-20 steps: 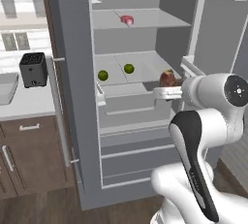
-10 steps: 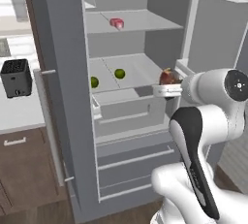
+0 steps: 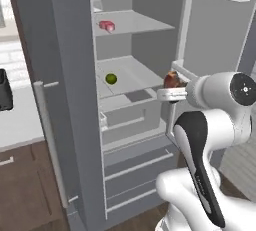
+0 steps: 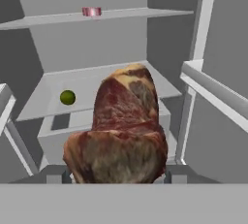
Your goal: Place one lime and one steak in each tupperware on the nearby counter, to pack two identical lunches.
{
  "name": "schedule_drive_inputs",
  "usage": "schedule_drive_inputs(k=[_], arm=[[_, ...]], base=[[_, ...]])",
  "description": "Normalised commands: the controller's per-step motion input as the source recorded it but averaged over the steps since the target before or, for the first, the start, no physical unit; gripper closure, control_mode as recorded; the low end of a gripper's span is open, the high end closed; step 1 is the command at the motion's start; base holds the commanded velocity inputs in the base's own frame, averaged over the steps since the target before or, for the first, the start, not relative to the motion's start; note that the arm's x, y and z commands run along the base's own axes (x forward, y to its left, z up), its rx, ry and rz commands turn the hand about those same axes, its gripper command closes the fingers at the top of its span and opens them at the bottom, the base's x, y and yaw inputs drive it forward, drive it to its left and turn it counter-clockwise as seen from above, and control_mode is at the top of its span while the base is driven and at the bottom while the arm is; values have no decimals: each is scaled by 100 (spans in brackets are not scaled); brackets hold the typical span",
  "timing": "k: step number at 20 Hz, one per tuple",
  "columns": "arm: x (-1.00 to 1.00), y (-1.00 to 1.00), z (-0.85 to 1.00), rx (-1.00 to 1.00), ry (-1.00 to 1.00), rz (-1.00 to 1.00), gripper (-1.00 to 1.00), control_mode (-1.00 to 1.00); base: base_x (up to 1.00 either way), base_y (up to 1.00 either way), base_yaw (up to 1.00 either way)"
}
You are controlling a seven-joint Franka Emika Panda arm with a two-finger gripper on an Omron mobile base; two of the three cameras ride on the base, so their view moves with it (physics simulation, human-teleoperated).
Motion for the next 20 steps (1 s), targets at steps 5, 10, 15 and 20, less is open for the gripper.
schedule_drive_inputs(k=[5, 10, 15, 20], arm=[[0, 0, 0, 0, 0, 0, 100, 100], [0, 0, 0, 0, 0, 0, 100, 100], [0, 0, 0, 0, 0, 0, 100, 100], [0, 0, 0, 0, 0, 0, 100, 100]], base=[[-27, 18, -40], [-72, 41, -40], [-82, -3, -46], [-93, 0, -51]])
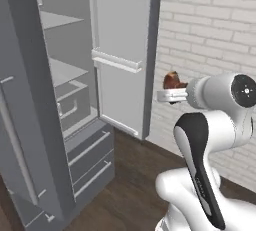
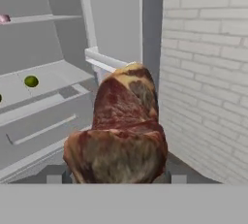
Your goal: Place one lime and one steak in each tupperware on the nearby counter, to pack two identical lunches.
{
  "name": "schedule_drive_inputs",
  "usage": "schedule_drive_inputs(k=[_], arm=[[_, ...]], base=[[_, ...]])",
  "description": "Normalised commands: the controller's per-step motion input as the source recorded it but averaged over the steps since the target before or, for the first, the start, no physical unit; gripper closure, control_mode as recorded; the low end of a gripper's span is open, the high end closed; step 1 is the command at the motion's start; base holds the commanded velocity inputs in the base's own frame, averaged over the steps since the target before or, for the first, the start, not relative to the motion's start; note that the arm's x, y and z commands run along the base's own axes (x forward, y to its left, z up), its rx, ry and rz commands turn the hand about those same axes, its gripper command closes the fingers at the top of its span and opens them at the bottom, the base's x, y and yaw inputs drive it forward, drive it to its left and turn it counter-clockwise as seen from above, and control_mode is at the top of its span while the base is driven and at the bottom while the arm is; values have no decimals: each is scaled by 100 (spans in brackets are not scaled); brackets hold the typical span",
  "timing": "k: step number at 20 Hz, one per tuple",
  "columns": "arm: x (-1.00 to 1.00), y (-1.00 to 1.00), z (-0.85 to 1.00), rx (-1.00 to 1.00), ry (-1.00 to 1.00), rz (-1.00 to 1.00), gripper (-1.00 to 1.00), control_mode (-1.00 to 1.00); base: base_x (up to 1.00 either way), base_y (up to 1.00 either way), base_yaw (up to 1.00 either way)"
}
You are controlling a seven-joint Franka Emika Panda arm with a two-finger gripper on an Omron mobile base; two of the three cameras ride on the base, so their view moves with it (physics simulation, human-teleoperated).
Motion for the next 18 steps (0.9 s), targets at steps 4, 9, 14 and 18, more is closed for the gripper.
schedule_drive_inputs(k=[4, 9, 14, 18], arm=[[0, 0, 0, 0, 0, 0, 100, 100], [0, 0, 0, 0, 0, 0, 100, 100], [0, 0, 0, 0, 0, 0, 100, 100], [0, 0, 0, 0, 0, 0, 100, 100]], base=[[-100, 50, -43], [-100, 80, -39], [-97, 63, -48], [-38, 52, -65]])
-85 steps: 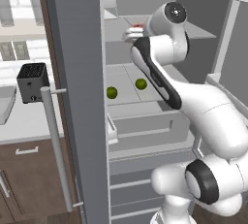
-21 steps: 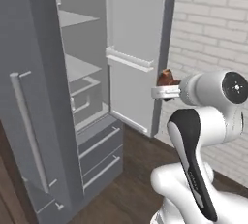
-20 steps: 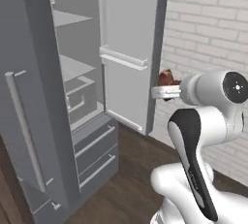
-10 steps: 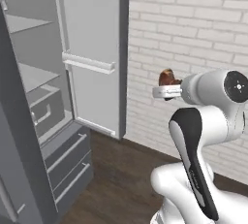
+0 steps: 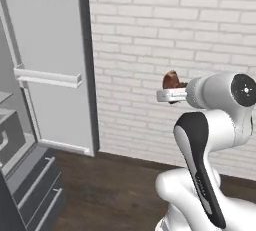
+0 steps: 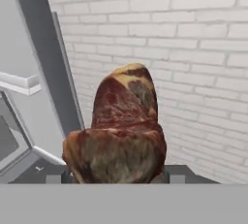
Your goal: Place one lime and one steak in each tupperware on the nearby counter, to pack two identical lunches.
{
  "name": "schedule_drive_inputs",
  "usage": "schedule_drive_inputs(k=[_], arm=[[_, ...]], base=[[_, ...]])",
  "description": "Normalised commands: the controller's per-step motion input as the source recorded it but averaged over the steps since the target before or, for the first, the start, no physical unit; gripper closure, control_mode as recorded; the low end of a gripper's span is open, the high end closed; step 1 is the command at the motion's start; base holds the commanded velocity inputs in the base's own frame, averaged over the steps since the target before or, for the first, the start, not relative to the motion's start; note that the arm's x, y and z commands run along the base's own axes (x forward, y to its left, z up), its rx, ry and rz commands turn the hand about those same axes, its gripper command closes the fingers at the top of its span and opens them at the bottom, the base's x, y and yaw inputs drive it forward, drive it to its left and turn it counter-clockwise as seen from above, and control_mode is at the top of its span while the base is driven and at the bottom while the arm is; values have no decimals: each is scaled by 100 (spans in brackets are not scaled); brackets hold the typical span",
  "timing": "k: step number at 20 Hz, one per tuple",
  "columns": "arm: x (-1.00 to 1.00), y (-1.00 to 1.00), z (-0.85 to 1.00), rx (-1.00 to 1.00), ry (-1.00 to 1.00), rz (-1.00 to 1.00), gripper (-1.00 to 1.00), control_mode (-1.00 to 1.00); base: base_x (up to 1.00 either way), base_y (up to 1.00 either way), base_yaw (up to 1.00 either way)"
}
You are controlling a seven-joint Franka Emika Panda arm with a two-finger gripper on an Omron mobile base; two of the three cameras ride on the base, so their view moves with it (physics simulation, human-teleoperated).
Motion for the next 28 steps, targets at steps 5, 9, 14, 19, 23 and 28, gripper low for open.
schedule_drive_inputs(k=[5, 9, 14, 19, 23, 28], arm=[[0, 0, 0, 0, 0, 0, 100, 100], [0, 0, 0, 0, 0, 0, 100, 100], [0, 0, 0, 0, 0, 0, 100, 100], [0, 0, 0, 0, 0, 0, 100, 100], [0, 0, 0, 0, 0, 0, 100, 100], [0, 0, 0, 0, 0, 0, 100, 100]], base=[[0, 75, -63], [39, 99, -58], [20, 69, -56], [-77, -60, -42], [-100, -39, -31], [-100, -4, -18]])
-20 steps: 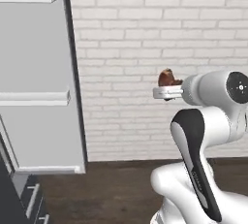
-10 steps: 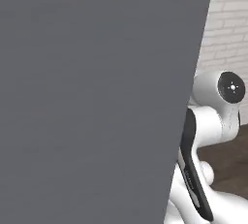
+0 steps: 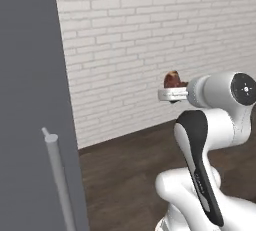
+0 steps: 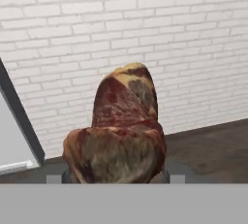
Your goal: Place one lime and one steak in each tupperware on the nearby counter, to pack two identical lunches.
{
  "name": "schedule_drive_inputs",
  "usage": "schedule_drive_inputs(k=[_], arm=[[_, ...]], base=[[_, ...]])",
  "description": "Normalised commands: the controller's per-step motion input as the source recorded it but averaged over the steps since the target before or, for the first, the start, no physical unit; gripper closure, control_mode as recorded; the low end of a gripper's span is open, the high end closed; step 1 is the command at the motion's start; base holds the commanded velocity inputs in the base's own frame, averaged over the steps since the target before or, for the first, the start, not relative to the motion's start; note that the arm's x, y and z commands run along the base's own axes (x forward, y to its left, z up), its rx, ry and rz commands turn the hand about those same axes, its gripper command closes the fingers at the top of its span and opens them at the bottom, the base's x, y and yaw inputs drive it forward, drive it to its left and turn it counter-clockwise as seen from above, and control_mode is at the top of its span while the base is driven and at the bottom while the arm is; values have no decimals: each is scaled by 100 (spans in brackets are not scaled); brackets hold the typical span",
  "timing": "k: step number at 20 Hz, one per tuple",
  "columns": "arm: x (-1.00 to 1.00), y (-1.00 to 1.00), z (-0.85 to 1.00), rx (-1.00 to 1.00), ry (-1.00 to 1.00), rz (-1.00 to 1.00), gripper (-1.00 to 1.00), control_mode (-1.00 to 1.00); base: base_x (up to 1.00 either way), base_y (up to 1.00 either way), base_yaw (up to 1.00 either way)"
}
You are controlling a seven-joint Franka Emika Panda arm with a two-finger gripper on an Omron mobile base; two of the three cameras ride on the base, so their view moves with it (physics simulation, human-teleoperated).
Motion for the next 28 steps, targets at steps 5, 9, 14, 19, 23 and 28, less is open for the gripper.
schedule_drive_inputs(k=[5, 9, 14, 19, 23, 28], arm=[[0, 0, 0, 0, 0, 0, 100, 100], [0, 0, 0, 0, 0, 0, 100, 100], [0, 0, 0, 0, 0, 0, 100, 100], [0, 0, 0, 0, 0, 0, 100, 100], [0, 0, 0, 0, 0, 0, 100, 100], [0, 0, 0, 0, 0, 0, 100, 100]], base=[[-100, -21, -6], [-100, -13, 2], [-100, 0, 31], [-97, 20, 64], [-54, 30, 82], [25, 41, 83]])
